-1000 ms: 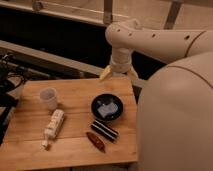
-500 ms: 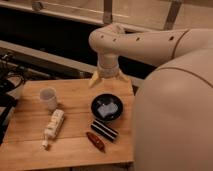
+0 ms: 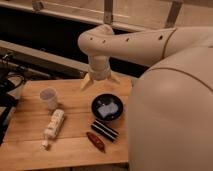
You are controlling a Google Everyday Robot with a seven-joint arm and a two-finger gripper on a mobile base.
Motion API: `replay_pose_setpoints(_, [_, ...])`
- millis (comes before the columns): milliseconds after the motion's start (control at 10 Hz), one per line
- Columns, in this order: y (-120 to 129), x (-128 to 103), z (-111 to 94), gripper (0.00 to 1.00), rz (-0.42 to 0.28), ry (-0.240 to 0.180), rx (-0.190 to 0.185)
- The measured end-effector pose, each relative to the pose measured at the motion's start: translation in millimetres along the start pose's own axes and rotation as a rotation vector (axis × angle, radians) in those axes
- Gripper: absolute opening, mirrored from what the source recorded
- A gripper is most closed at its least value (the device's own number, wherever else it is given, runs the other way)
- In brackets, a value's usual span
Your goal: Move the arm in a circular motion
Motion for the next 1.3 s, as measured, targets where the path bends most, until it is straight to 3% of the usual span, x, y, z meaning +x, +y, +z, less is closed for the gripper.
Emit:
replay_pose_setpoints(600, [-32.9, 57.4, -4.5, 1.0, 0.015, -0.007, -0.004])
replay_pose_setpoints(800, [-45.6, 59.6, -4.0, 1.0, 0.003, -0.009, 0.003])
replay_pose_setpoints(1300, [-28.8, 25.9, -2.7, 1.0, -0.029, -0.009, -0.005])
